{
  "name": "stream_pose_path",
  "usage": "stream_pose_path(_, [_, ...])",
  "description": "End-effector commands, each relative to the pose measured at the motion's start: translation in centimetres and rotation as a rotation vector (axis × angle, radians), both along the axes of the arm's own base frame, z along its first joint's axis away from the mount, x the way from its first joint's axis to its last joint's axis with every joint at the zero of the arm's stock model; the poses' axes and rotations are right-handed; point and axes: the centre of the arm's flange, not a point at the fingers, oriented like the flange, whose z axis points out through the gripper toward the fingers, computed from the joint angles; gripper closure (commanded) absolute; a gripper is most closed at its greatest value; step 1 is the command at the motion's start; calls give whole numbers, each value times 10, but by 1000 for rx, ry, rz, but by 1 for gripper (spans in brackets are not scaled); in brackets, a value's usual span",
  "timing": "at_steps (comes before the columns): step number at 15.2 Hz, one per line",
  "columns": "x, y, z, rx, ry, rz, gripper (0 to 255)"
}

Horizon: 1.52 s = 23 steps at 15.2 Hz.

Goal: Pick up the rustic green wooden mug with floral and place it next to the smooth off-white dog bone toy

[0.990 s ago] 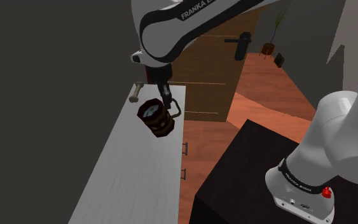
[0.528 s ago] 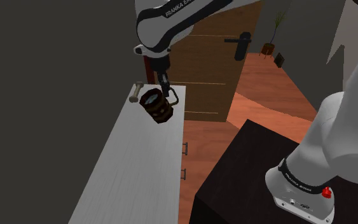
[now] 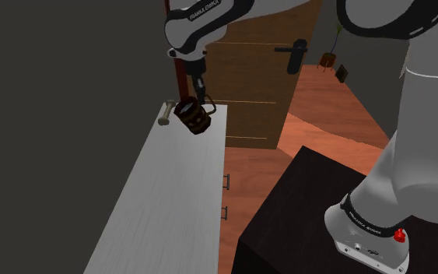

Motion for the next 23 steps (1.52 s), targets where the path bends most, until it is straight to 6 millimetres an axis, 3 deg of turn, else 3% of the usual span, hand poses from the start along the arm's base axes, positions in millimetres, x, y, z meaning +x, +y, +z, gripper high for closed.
stream_pose_path(1, [19,-17,-5,0,-2,1,255])
stream_pose_path(12, [122,-116,-27,0,-2,1,255])
stream_pose_path(23, [122,-116,-86,0,-2,1,255])
